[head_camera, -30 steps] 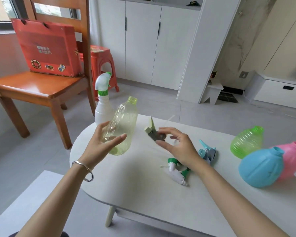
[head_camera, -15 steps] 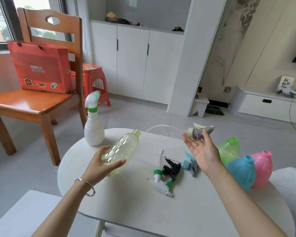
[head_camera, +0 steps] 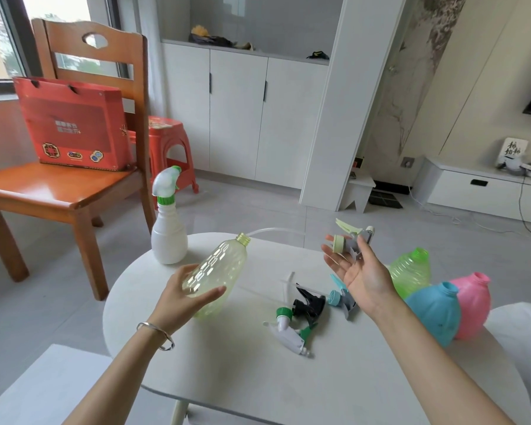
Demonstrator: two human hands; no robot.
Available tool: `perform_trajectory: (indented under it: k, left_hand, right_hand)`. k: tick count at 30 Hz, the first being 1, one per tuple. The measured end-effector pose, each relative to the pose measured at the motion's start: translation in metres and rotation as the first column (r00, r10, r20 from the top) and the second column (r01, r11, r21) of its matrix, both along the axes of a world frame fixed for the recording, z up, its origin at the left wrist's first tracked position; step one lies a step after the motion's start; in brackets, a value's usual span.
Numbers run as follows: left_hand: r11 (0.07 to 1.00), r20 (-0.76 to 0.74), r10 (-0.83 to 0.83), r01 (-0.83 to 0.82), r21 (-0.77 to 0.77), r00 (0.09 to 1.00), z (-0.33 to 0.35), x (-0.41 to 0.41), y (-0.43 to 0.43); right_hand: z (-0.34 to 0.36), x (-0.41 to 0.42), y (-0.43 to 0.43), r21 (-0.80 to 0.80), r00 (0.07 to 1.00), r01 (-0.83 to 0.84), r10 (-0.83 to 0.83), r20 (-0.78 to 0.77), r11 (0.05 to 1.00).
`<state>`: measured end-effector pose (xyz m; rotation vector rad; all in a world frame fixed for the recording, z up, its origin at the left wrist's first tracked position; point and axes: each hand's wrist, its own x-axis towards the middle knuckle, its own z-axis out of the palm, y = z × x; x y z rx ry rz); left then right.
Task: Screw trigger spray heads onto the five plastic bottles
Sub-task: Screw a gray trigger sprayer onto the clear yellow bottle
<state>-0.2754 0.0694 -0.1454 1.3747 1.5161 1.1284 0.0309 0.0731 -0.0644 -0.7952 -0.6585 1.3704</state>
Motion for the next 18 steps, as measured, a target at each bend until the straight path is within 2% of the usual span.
perform_trajectory:
  k: [3, 8, 12, 15, 18]
  left_hand:
    - [1.0, -0.008, -0.018, 0.018, 0.012, 1.0, 0.001, 0.001, -0.002]
    - [1.0, 0.001, 0.017, -0.017, 0.02, 1.0, 0.004, -0.001, -0.002]
    - [1.0, 0.002, 0.009, -0.009, 0.013, 1.0, 0.004, -0.003, -0.002]
    - [1.0, -0.003, -0.03, 0.03, 0.008, 1.0, 0.006, -0.003, -0.005]
    - [0.986, -0.035, -0.164, 0.164, 0.004, 0.986, 0.012, 0.0, -0.01]
  right_hand:
    - [-0.001, 0.0, -0.001, -0.021, 0.999, 0.016, -0.015, 0.035, 1.0]
    - [0.001, 0.006, 0.0, 0.006, 0.995, 0.086, -0.086, -0.05, 0.996]
    - [-0.001, 0.008, 0.002, -0.005, 0.998, 0.06, -0.06, -0.029, 0.998]
    - [-0.004, 0.007, 0.003, -0.015, 0.995, 0.038, -0.037, 0.092, 0.999]
    - [-0.007, 0.002, 0.002, -0.005, 0.957, 0.004, -0.003, 0.289, 1.0]
